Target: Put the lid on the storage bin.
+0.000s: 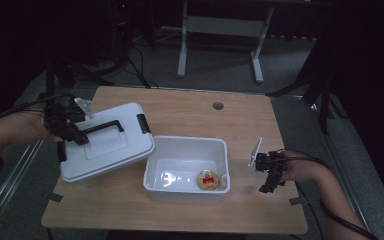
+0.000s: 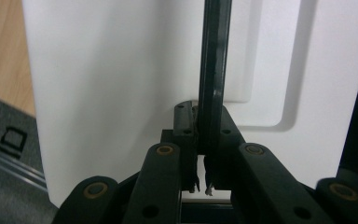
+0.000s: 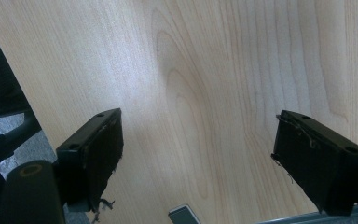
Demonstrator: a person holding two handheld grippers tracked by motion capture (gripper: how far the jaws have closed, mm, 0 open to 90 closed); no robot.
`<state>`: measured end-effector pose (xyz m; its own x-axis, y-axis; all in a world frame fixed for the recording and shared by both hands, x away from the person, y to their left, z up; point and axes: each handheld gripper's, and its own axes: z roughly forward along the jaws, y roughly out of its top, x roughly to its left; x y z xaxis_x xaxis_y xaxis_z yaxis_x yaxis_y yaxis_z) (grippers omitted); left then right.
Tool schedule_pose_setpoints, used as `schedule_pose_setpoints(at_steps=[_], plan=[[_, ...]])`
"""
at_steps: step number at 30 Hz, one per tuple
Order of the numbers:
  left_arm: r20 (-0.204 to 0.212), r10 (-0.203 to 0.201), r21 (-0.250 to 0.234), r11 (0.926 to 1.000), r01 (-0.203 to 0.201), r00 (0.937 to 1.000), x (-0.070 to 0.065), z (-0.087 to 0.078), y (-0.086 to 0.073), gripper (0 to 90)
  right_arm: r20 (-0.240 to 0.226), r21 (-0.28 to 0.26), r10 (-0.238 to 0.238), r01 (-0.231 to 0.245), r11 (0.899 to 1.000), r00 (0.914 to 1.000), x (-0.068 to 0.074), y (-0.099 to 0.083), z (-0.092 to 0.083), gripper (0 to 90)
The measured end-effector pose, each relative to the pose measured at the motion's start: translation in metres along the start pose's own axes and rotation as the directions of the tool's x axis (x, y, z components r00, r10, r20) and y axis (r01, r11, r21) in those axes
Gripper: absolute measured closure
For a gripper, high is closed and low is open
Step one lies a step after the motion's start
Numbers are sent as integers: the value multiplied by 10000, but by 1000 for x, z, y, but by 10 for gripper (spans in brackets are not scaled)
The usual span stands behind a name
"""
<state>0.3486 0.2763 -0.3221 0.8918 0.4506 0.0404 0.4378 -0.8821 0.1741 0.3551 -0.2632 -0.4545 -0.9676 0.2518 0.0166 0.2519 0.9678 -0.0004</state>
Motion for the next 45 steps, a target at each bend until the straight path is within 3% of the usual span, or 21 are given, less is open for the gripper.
schedule_pose_setpoints(at_steps=[7, 8, 11, 14, 18, 19, 21, 23, 25, 26, 31, 32, 34, 37, 39, 41, 42, 43, 44, 45], plan=[[-14, 544, -71, 9985, -544, 9985, -8, -5, 26, 836, 21, 7, 27, -27, 10000, 10000, 0, -2, 0, 154], [-82, 812, -97, 9966, -812, 9967, -11, -6, 36, 837, 28, -37, 17, -17, 10000, 10000, 0, -2, 0, 154], [-151, 1020, -131, 9947, -1022, 9947, -14, -7, 44, 836, 53, -72, -4, 5, 10000, 10000, 1, -2, -1, 154], [-2, 1449, -395, 9887, -1448, 9894, -21, -8, 61, 837, 82, -162, -3, 5, 9999, 10000, 3, -3, -1, 154], [-188, 2003, -396, 9788, -2009, 9795, -28, -7, 78, 836, 117, -92, -39, 40, 9999, 9999, 4, -4, -2, 154], [-9, 2107, -464, 9765, -2105, 9775, -29, -5, 83, 837, 135, -103, -32, 34, 9999, 9999, 5, -4, -3, 154], [-37, 2248, -542, 9729, -2247, 9744, -31, -3, 87, 837, 150, -140, 6, -4, 9999, 9999, 5, -6, -4, 154], [153, 2603, -612, 9640, -2589, 9654, -37, 1, 99, 837, 158, -168, 19, -16, 9999, 9999, 5, -7, -4, 154], [165, 2636, -577, 9633, -2623, 9645, -38, 1, 103, 836, 140, -155, 42, -39, 9999, 9999, 5, -8, -4, 154], [153, 2860, -516, 9572, -2849, 9581, -41, 3, 111, 837, 132, -74, 78, -77, 9999, 9999, 5, -9, -3, 154], [264, 3150, -603, 9478, -3130, 9487, -48, 5, 127, 836, 124, -97, 91, -90, 9999, 9999, 5, -10, -3, 154], [173, 3325, -647, 9415, -3308, 9429, -51, 5, 133, 836, 121, -104, 89, -88, 9999, 9999, 5, -9, -3, 154], [134, 3480, -815, 9347, -3459, 9374, -54, 6, 139, 836, 107, -117, 74, -73, 9999, 9999, 5, -9, -3, 154], [238, 3578, -878, 9309, -3546, 9335, -57, 7, 144, 836, 111, -85, 68, -67, 9999, 9999, 5, -9, -3, 154], [327, 3794, -828, 9230, -3758, 9247, -62, 12, 151, 836, 105, -83, 54, -53, 10000, 9999, 4, -9, -3, 154], [394, 3785, -835, 9235, -3744, 9248, -63, 13, 153, 836, 112, -74, 39, -38, 10000, 9999, 4, -9, -3, 154], [455, 3872, -864, 9199, -3825, 9209, -65, 16, 159, 836, 132, -105, 76, -75, 9999, 9999, 4, -9, -4, 154], [455, 3872, -864, 9199, -3825, 9209, -65, 16, 159, 836, 140, -101, 60, -59, 9999, 9999, 4, -9, -5, 154], [481, 3989, -899, 9148, -3937, 9158, -68, 20, 166, 836, 154, -91, 58, -56, 9999, 9999, 4, -8, -5, 154], [481, 3989, -899, 9148, -3937, 9158, -68, 20, 166, 836, 159, -97, 61, -59, 9999, 9999, 4, -8, -5, 154]])
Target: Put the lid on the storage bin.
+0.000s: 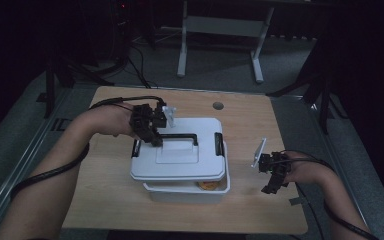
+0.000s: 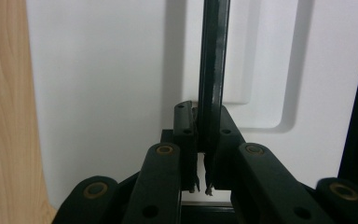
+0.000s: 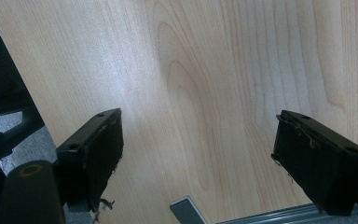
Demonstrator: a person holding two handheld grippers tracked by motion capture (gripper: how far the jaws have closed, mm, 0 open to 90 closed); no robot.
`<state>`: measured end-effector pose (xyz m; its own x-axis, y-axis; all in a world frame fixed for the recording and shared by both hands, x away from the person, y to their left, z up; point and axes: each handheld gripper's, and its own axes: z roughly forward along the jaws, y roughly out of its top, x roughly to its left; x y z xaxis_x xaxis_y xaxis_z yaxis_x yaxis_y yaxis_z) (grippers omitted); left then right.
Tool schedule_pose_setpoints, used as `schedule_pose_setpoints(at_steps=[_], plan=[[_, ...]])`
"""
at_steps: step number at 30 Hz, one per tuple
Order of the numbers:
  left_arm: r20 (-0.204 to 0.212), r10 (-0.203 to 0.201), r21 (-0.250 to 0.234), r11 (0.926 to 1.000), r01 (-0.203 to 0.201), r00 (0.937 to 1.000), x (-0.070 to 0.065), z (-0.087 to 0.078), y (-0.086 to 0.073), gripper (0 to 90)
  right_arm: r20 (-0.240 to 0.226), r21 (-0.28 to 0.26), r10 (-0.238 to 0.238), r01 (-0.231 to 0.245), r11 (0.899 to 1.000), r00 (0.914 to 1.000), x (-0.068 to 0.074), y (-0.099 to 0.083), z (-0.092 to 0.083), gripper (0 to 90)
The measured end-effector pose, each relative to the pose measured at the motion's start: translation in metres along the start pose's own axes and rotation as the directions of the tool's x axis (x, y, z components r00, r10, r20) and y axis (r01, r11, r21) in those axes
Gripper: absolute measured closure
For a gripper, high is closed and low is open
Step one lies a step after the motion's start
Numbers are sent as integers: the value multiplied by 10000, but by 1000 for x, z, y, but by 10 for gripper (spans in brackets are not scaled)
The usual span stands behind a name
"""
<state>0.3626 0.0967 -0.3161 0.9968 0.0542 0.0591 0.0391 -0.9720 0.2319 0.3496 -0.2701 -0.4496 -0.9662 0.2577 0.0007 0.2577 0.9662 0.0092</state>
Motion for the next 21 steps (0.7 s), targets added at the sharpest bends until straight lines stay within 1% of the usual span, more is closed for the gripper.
schedule_pose_setpoints(at_steps=[1, 2, 3, 4, 5, 6, 7, 8, 9, 11, 12, 13, 14, 15, 16, 17, 21], plan=[[101, 132, -58, 9999, -131, 9999, -1, 5, 6, 836, -11, 6, -25, 25, 10000, 10000, 0, 0, 0, 154], [101, 132, -58, 9999, -131, 9999, -1, 5, 6, 836, -10, 18, -33, 33, 10000, 10000, 0, 1, 0, 154], [232, 197, -52, 9998, -196, 9995, -1, 10, 10, 836, -16, 29, -40, 40, 10000, 10000, 0, 1, 0, 154], [226, 253, -44, 9997, -252, 9994, -1, 13, 13, 836, -16, 20, -44, 44, 10000, 10000, 0, 1, 0, 154], [314, 220, -39, 9998, -219, 9993, -1, 15, 13, 836, -11, 16, -54, 54, 10000, 10000, 0, 1, 0, 154], [314, 220, -39, 9998, -219, 9993, -1, 15, 13, 837, 0, 11, -57, 57, 10000, 10000, 0, 1, 0, 154], [315, 273, 98, 9996, -276, 9991, -1, 21, 16, 836, 2, -5, -52, 52, 10000, 10000, 0, 1, 0, 154], [362, 295, 193, 9994, -302, 9989, -1, 24, 17, 836, 12, -18, -50, 50, 10000, 10000, 0, 1, 0, 154], [322, 333, 249, 9991, -341, 9989, -1, 26, 17, 836, -5, -8, -56, 56, 10000, 10000, 0, 1, 1, 154], [322, 333, 249, 9991, -341, 9989, -1, 26, 17, 836, -14, 3, -51, 51, 10000, 10000, 0, 0, 1, 154], [461, 199, 354, 9991, -216, 9987, 0, 32, 18, 836, 5, 24, -47, 47, 10000, 10000, 0, -1, 2, 154], [426, 214, 368, 9991, -230, 9989, 1, 34, 18, 836, 5, 24, -47, 47, 10000, 10000, 0, -1, 2, 154], [514, 176, 398, 9990, -197, 9985, 1, 38, 20, 836, -17, 36, -31, 31, 10000, 10000, 0, -1, 3, 154], [514, 176, 398, 9990, -197, 9985, 1, 38, 20, 836, -17, 36, -31, 31, 10000, 10000, 0, -1, 3, 154], [663, 178, 428, 9989, -207, 9976, 1, 43, 21, 836, 2, 69, -9, 9, 10000, 10000, 0, -1, 3, 154], [588, 274, 430, 9986, -299, 9979, 1, 45, 22, 836, 17, 90, -12, 12, 10000, 10000, 0, -2, 4, 154], [739, 272, 290, 9991, -294, 9969, 2, 48, 25, 836, 9, 88, -13, 12, 10000, 10000, 0, -1, 4, 154]])
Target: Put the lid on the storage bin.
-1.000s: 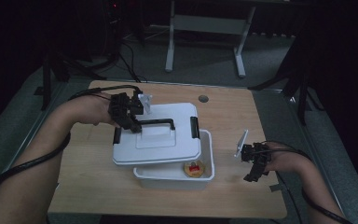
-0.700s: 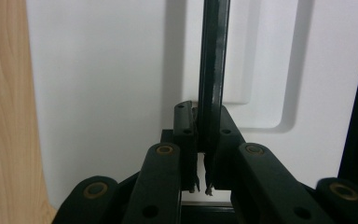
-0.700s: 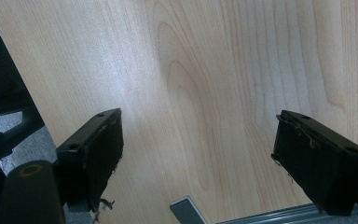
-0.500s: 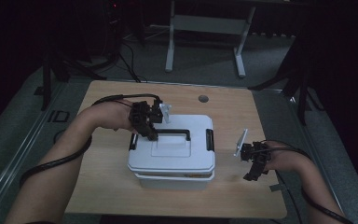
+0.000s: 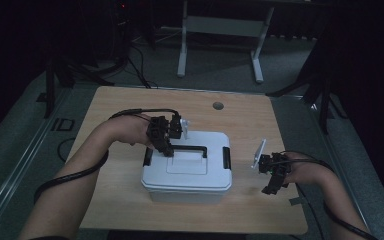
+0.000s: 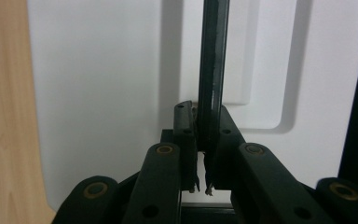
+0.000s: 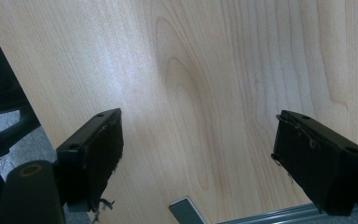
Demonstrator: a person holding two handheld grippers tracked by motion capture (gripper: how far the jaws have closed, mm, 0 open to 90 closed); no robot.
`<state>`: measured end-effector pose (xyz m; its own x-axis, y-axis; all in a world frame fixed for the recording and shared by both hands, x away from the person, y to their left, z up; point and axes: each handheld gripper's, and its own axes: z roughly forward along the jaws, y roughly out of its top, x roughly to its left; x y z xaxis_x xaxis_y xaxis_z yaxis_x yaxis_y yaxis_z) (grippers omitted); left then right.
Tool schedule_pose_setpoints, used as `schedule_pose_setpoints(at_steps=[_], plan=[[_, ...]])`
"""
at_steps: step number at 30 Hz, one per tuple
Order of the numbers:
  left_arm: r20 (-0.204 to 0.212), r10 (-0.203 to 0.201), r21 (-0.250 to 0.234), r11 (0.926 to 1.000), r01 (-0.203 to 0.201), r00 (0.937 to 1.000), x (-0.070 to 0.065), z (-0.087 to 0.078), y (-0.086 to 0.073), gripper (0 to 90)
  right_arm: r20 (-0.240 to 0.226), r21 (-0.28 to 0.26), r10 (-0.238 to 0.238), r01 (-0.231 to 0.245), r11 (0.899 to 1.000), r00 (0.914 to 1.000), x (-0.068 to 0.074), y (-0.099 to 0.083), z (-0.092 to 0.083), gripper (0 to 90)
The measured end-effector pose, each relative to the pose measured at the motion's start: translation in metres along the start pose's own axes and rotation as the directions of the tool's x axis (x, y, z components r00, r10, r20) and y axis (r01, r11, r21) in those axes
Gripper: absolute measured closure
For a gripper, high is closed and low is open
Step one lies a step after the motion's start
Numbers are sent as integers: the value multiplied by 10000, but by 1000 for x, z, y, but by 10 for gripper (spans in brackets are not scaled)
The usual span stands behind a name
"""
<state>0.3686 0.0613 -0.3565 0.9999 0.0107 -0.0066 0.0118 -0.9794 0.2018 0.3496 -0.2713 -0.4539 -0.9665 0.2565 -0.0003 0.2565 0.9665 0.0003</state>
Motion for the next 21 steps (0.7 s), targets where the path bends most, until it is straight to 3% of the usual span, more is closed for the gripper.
schedule_pose_setpoints(at_steps=[21], plan=[[-6, -120, 187, 9998, 120, 9999, 1, 6, 3, 835, -60, -43, 9, -9, 10000, 10000, 0, -1, 3, 154]])
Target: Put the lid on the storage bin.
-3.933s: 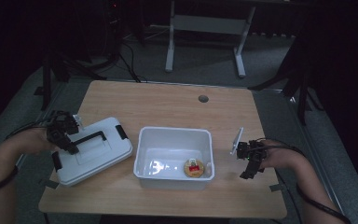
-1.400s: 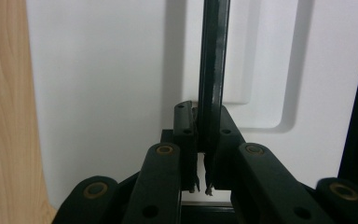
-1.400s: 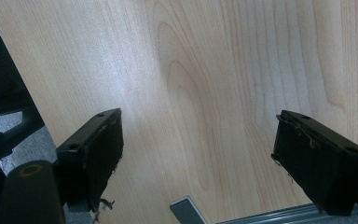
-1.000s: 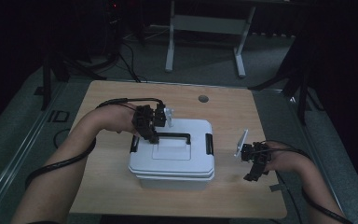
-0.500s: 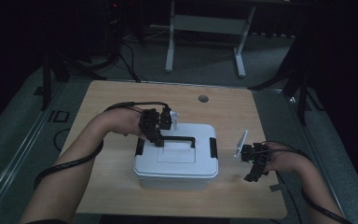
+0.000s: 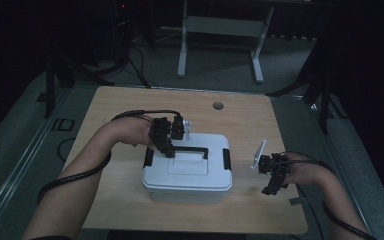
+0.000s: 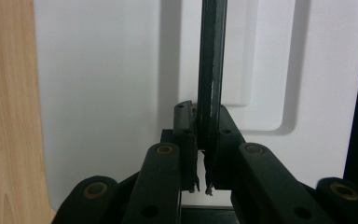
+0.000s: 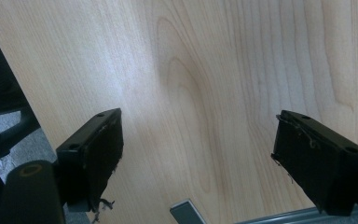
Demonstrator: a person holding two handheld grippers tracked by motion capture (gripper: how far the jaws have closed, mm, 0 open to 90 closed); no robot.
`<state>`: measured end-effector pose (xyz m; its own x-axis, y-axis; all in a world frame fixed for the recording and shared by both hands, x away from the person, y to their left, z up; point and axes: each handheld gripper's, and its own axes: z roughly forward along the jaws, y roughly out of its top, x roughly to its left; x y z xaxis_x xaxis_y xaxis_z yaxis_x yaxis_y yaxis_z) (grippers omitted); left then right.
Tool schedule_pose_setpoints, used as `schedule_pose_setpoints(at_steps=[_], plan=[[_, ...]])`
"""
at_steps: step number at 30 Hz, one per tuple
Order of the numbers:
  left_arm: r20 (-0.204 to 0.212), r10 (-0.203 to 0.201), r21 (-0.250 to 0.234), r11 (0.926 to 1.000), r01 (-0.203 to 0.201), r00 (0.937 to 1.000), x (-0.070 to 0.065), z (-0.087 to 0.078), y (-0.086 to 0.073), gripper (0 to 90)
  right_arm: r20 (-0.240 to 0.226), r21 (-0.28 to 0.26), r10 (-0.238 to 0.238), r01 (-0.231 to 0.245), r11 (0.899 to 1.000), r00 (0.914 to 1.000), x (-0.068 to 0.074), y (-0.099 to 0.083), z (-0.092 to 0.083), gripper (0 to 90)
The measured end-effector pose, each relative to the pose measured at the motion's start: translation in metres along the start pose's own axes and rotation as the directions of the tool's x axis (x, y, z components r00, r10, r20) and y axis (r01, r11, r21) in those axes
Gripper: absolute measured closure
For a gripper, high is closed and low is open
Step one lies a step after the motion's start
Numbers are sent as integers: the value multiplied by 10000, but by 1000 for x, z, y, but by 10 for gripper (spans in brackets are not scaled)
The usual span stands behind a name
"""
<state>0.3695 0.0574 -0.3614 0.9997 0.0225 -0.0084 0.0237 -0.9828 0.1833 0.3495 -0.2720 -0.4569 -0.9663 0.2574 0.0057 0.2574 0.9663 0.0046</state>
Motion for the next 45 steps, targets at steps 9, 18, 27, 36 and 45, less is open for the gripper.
schedule_pose_setpoints(at_steps=[9, 18, 27, 36, 45], plan=[[101, -61, 19, 10000, 60, 9999, 0, 4, -2, 835, -27, 22, 4, -4, 10000, 10000, -1, 1, 2, 154], [207, -48, 152, 9999, 45, 9998, 2, 11, 0, 834, -50, -11, -43, 43, 10000, 10000, 0, 2, 2, 154], [257, -38, 105, 9999, 36, 9997, 4, 10, -1, 829, -77, -15, -46, 46, 10000, 10000, 0, 2, 4, 154], [-208, -758, -401, 9964, 750, 9969, 11, 4, -8, 464, -27, -4, -34, 34, 10000, 10000, -1, 2, 1, 154], [-369, -943, -1251, 9881, 890, 9949, 10, -2, -21, 56, -5, -85, -54, 54, 9999, 10000, -1, 3, -1, 154]])
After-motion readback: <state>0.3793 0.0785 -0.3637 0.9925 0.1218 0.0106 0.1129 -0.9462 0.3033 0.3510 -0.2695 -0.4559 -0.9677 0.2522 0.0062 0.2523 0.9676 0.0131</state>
